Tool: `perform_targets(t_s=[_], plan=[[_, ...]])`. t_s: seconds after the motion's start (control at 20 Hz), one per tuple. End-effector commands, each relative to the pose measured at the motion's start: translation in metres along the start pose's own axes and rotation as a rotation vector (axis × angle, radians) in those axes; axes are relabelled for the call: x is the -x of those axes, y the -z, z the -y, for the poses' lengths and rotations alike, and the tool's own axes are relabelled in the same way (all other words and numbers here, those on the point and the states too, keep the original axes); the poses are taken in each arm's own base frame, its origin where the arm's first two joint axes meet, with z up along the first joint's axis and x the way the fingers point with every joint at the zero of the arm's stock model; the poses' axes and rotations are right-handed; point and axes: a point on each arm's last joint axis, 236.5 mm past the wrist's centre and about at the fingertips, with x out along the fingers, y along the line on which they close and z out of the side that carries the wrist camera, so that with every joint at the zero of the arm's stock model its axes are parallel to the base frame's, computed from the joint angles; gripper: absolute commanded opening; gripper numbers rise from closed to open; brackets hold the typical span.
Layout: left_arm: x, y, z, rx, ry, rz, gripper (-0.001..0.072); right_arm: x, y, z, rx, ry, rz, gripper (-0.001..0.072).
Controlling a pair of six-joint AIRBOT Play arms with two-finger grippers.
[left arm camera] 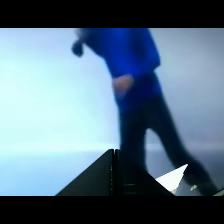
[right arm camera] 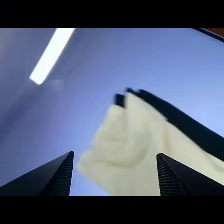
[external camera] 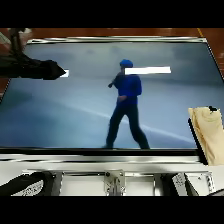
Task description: Fold the shirts.
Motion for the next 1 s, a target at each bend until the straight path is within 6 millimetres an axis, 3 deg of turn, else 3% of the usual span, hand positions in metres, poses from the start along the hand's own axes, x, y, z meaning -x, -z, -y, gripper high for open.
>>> perform_targets(t_s=[0.0, 0.05, 0.1, 0.2, 0.25, 0.35, 0.5, 0.95], plan=[[-0.035, 0.056, -0.040, -0.002, -0.290, -0.244, 0.0063, -0.005, 0.053, -0.123, 0.391, -0.215, -0.132, 0.0631], [-0.048, 0.085, -0.038, -0.017, -0.303, -0.373, 0.0327, -0.015, 0.091, -0.131, 0.474, -0.198, -0.269, 0.0689], [-0.060, 0.107, -0.034, -0.024, -0.303, -0.473, 0.0720, -0.024, 0.129, -0.131, 0.528, -0.155, -0.412, 0.0689], [-0.078, 0.135, -0.031, -0.057, -0.304, -0.597, 0.0712, -0.026, 0.186, -0.124, 0.591, -0.101, -0.652, 0.0689], [-0.085, 0.139, -0.028, -0.075, -0.298, -0.610, 0.0711, -0.025, 0.207, -0.122, 0.609, -0.097, -0.747, 0.0689], [-0.094, 0.127, -0.019, -0.099, -0.279, -0.544, 0.0711, -0.025, 0.230, -0.122, 0.640, -0.094, -0.848, 0.0688], [-0.102, 0.113, -0.016, -0.106, -0.265, -0.476, 0.0711, -0.027, 0.237, -0.127, 0.648, -0.106, -0.865, 0.0688], [-0.102, 0.116, -0.017, -0.135, -0.261, -0.495, 0.0711, -0.026, 0.237, -0.128, 0.647, -0.108, -0.866, 0.0688]])
